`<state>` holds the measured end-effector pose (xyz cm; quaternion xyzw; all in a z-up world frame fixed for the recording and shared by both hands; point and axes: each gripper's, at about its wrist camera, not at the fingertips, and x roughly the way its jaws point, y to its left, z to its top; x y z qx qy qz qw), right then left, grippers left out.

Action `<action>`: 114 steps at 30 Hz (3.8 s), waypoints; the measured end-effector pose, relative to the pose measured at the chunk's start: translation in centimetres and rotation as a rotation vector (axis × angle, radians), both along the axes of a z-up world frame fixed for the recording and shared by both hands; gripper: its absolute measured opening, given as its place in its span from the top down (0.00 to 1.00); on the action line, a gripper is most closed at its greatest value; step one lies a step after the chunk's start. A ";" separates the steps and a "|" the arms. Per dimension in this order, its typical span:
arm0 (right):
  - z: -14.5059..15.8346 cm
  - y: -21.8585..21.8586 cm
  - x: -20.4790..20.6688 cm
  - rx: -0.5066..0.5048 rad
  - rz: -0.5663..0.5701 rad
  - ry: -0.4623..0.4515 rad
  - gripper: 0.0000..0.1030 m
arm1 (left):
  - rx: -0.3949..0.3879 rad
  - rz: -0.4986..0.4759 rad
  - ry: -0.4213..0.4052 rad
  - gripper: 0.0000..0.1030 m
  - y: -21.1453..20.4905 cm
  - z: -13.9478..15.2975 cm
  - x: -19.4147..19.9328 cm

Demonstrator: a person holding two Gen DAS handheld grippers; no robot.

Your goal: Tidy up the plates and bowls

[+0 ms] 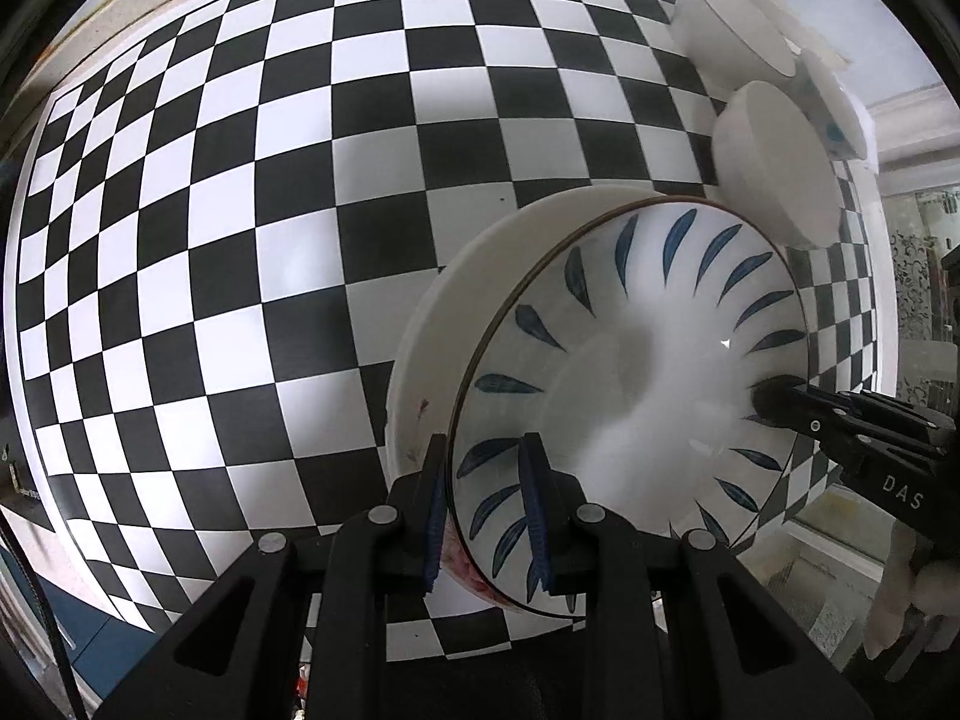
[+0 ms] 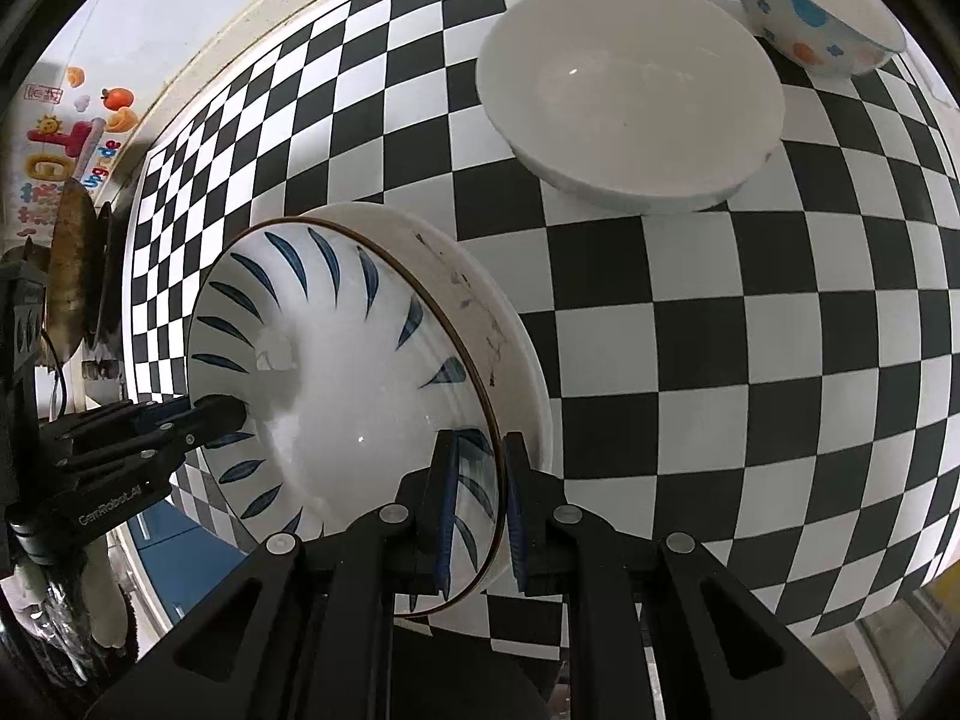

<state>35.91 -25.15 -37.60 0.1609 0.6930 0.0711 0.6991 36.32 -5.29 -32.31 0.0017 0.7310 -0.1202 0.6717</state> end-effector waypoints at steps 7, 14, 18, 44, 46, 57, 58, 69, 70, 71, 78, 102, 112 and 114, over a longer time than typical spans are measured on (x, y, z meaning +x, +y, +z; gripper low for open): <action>-0.5 1.0 1.1 -0.015 0.022 0.012 0.84 | 0.014 0.020 0.008 0.80 0.2 -0.7 -0.1; -1.0 1.8 1.3 -0.039 0.045 0.020 0.84 | 0.016 0.023 0.009 0.80 0.4 -1.1 -0.2; -1.1 1.9 1.3 -0.043 0.051 0.020 0.84 | 0.017 0.029 0.014 0.80 0.4 -1.3 -0.3; -1.1 3.9 1.6 -0.074 0.118 0.046 0.73 | -0.001 0.162 0.010 0.79 3.2 -0.6 -0.6; -0.8 4.0 1.5 -0.080 0.109 0.033 0.71 | 0.000 0.159 -0.006 0.79 3.5 -0.1 -0.5; 5.9 6.2 -2.6 -0.173 0.078 -0.147 0.70 | 0.044 0.128 -0.231 0.79 4.5 7.9 -4.3; 6.7 6.3 -3.2 -0.175 0.075 -0.166 0.69 | 0.051 0.124 -0.261 0.79 4.6 9.1 -5.1; 16.5 7.9 -13.6 -0.212 0.050 -0.380 0.69 | 0.045 0.102 -0.442 0.79 3.8 17.1 -13.8; 17.3 8.1 -14.7 -0.218 0.053 -0.397 0.69 | 0.045 0.098 -0.454 0.79 3.8 17.7 -14.8; 17.9 8.2 -15.4 -0.227 0.056 -0.408 0.69 | 0.045 0.096 -0.458 0.79 3.6 18.0 -15.4; 21.0 9.0 -20.8 -0.221 0.055 -0.469 0.69 | 0.015 0.106 -0.504 0.78 3.9 20.9 -20.3; 21.4 0.9 -17.8 -0.171 -0.082 -0.506 0.32 | 0.016 0.137 -0.493 0.68 -1.1 20.4 -15.1; 12.0 -11.0 -4.5 -0.104 -0.184 -0.335 0.32 | -0.055 0.168 -0.256 0.68 -7.9 11.1 1.1; 9.4 -12.5 -1.6 -0.062 -0.184 -0.298 0.35 | -0.062 0.171 -0.194 0.68 -9.0 8.5 3.5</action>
